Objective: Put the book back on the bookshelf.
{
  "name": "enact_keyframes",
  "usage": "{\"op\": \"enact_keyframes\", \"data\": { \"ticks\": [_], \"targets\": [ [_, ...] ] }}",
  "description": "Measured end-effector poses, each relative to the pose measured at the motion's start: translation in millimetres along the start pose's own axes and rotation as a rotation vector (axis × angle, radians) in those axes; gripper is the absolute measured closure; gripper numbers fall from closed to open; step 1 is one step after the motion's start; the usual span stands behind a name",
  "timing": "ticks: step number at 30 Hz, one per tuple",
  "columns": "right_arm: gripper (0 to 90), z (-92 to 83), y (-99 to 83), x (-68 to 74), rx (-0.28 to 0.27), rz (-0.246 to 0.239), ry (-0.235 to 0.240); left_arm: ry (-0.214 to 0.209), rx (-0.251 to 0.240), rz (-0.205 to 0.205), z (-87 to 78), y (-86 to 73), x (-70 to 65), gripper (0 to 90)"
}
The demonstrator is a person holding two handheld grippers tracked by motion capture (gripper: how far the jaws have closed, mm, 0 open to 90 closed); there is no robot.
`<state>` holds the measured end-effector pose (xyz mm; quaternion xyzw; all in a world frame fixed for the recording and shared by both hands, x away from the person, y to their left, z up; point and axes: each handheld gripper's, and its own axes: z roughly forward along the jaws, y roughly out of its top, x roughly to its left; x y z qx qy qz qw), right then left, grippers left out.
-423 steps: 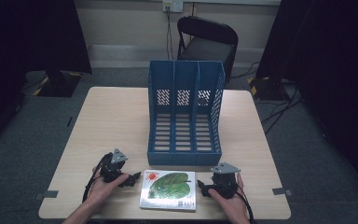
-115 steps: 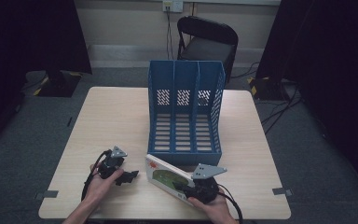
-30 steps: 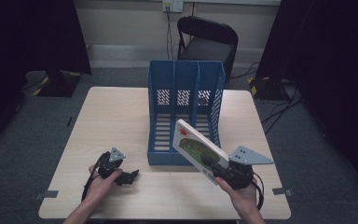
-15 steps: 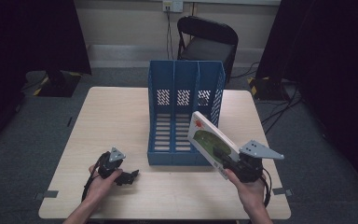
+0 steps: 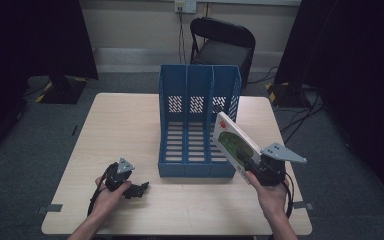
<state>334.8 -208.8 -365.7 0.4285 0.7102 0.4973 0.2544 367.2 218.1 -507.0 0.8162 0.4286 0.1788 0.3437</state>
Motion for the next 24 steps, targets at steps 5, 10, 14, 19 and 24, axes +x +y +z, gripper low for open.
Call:
{"op": "enact_keyframes", "data": {
  "ticks": [5, 10, 14, 19, 24],
  "targets": [
    [76.4, 13.1, 4.5, -1.7, 0.012, 0.013, -0.061, 0.0, 0.0, 0.0, 0.0, 0.0, 0.0, 0.6],
    [76.4, 24.9, 7.2, -2.8, 0.017, 0.024, -0.095, 0.0, 0.0, 0.0, 0.0, 0.0, 0.0, 0.6],
    [76.4, 33.4, 10.7, -2.4, 0.018, 0.027, -0.107, 0.0, 0.0, 0.0, 0.0, 0.0, 0.0, 0.6],
    [76.4, 51.6, 15.1, -1.7, 0.017, 0.017, -0.141, 0.002, -0.001, 0.002, 0.0, 0.1, 0.2, 0.6],
    [76.4, 63.1, 15.4, -4.6, 0.022, 0.032, -0.172, 0.002, -0.001, 0.003, 0.0, 0.1, 0.2, 0.6]
  ]
}}
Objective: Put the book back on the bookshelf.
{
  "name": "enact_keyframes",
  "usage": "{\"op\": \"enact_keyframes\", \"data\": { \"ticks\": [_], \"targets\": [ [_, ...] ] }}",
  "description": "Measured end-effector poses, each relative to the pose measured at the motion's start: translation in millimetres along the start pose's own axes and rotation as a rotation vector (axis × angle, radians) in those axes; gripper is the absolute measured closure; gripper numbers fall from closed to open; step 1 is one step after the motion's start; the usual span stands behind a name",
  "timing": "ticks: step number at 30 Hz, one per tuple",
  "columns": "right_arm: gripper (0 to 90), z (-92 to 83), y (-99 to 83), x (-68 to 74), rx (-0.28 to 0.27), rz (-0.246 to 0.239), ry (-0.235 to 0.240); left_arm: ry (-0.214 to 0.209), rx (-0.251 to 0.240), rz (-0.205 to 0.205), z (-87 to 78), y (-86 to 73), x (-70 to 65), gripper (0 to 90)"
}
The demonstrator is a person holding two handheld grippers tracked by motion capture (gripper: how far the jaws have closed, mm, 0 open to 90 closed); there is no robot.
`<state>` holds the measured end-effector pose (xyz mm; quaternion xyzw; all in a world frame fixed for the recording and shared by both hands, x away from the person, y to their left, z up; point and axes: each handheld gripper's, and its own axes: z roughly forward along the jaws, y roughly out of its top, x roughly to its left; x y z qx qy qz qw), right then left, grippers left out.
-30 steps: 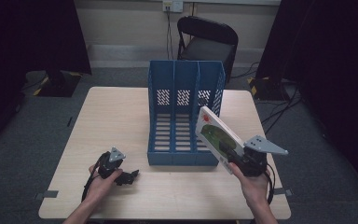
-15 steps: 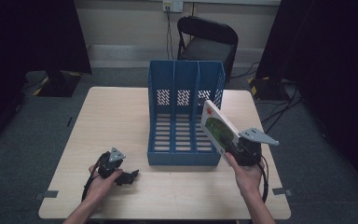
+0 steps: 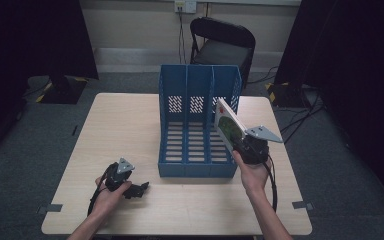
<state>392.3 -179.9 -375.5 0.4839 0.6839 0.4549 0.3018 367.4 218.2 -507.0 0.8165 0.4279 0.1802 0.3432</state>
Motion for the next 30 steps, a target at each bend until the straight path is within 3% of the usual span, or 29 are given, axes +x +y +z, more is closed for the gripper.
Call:
{"op": "enact_keyframes", "data": {
  "ticks": [13, 23, 24, 25, 30],
  "targets": [
    [76.4, 36.6, -2.9, 6.2, 0.022, 0.039, -0.059, 0.0, 0.0, 0.0, 0.0, 0.0, 0.0, 0.6],
    [76.4, 59.0, -9.4, 15.4, 0.054, 0.038, -0.061, 0.0, 0.0, 0.0, 0.0, 0.0, 0.0, 0.6],
    [76.4, 60.0, -9.4, 15.5, 0.054, 0.037, -0.064, 0.0, 0.0, 0.0, 0.0, 0.0, 0.0, 0.6],
    [76.4, 62.4, -9.8, 12.4, 0.054, 0.067, -0.052, 0.0, 0.0, 0.0, 0.0, 0.0, 0.0, 0.6],
    [76.4, 69.4, -11.7, 10.1, 0.078, 0.051, -0.07, 0.0, 0.0, 0.0, 0.0, 0.0, 0.0, 0.6]
  ]
}}
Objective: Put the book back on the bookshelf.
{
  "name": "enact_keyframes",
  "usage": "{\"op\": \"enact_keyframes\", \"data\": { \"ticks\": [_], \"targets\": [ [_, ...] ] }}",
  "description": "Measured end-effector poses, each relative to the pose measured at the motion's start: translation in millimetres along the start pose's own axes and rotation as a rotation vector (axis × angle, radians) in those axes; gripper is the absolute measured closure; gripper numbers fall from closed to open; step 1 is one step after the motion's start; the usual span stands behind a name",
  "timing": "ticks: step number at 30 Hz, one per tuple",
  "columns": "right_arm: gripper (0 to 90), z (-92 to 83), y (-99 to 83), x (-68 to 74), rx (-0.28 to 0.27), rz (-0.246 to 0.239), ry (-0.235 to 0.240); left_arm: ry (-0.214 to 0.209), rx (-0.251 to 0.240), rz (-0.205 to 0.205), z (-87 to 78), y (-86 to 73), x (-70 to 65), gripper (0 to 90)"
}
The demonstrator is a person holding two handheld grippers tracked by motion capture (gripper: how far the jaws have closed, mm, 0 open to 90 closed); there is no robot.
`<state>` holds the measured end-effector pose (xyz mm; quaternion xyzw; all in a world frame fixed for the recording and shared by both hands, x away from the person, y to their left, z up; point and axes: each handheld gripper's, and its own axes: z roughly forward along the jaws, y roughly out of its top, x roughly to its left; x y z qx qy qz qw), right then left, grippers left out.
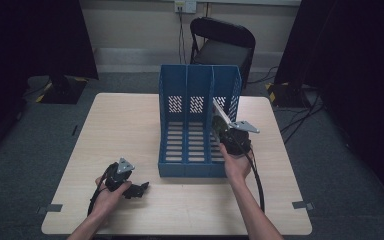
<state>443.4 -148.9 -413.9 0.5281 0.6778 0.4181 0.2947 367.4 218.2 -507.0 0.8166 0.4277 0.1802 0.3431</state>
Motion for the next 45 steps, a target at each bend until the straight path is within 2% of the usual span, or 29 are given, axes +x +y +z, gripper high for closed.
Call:
{"op": "enact_keyframes", "data": {
  "ticks": [3, 5, 8, 11, 17, 21, 45],
  "targets": [
    [76.4, 3.1, -1.0, 0.9, 0.01, -0.01, -0.006, 0.0, 0.0, 0.0, 0.0, 0.0, 0.0, 0.6],
    [76.4, 5.9, -1.0, 3.3, 0.025, -0.034, -0.023, 0.0, 0.0, 0.0, 0.0, 0.0, 0.0, 0.6],
    [76.4, 6.2, 0.2, 2.4, 0.039, -0.036, -0.022, 0.001, 0.0, 0.0, -0.1, 0.0, -0.1, 0.6],
    [76.4, 7.4, 1.4, 0.6, 0.061, -0.058, -0.037, 0.001, 0.0, 0.001, -0.1, 0.0, -0.1, 0.6],
    [76.4, 7.8, -0.4, -4.3, 0.074, -0.045, -0.033, 0.001, 0.0, 0.0, 0.0, -0.1, -0.1, 0.6],
    [76.2, 8.5, -3.8, -4.4, 0.091, -0.053, -0.028, 0.001, 0.0, 0.0, -0.1, 0.0, -0.1, 0.6],
    [74.2, -2.8, -28.0, -11.7, 0.065, -0.051, 0.021, 0.001, 0.0, 0.003, -0.3, -0.3, -0.3, 0.6]
  ]
}}
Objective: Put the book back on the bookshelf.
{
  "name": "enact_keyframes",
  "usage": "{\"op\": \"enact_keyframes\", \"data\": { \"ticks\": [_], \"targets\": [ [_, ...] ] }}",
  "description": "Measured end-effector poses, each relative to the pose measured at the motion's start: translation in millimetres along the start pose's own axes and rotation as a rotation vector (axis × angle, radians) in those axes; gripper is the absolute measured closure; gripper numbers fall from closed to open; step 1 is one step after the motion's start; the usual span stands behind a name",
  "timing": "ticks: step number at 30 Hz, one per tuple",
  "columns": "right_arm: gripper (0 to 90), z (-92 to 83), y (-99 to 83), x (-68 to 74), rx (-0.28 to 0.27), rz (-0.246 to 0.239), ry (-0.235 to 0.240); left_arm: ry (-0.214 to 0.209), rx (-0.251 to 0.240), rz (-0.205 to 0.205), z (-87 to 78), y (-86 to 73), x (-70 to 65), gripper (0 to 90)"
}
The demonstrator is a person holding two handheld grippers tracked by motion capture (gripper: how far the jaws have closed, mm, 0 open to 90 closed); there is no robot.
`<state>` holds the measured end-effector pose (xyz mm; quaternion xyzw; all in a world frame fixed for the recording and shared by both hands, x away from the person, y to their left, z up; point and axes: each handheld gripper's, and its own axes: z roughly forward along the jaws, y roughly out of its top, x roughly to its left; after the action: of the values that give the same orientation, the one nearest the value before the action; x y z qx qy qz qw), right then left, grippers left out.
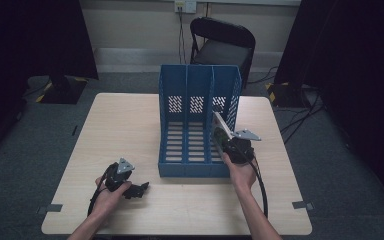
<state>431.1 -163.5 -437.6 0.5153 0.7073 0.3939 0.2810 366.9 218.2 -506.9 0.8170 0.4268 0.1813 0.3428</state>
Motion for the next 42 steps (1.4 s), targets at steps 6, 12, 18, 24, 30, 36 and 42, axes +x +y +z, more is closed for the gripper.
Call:
{"op": "enact_keyframes", "data": {
  "ticks": [6, 12, 18, 24, 30, 36, 42],
  "targets": [
    [71.3, -4.6, 0.0, 1.7, -0.013, -0.013, -0.001, 0.0, 0.001, -0.001, 0.0, 0.0, 0.1, 0.6],
    [61.2, -7.0, 0.1, 5.6, -0.023, -0.005, 0.023, -0.003, 0.002, -0.001, 0.3, 0.2, 0.1, 0.2],
    [58.2, -12.5, -1.2, 7.1, -0.058, 0.013, 0.042, -0.005, 0.002, -0.004, 0.5, 0.3, 0.0, 0.0],
    [63.0, -15.1, -1.7, 7.7, -0.115, 0.052, 0.059, -0.003, 0.004, -0.001, 0.3, 0.4, -0.2, 0.0],
    [66.9, -9.5, -1.4, 8.1, -0.112, 0.038, 0.041, -0.001, 0.001, -0.001, 0.4, 0.3, -0.5, 0.3],
    [75.2, -2.7, -3.2, 10.3, -0.089, 0.022, -0.003, -0.001, 0.001, -0.001, 0.4, 0.3, -0.5, 0.3],
    [76.5, -2.6, -2.8, 6.4, -0.095, 0.065, -0.05, -0.001, 0.001, -0.001, 0.4, 0.3, -0.4, 0.3]
  ]
}}
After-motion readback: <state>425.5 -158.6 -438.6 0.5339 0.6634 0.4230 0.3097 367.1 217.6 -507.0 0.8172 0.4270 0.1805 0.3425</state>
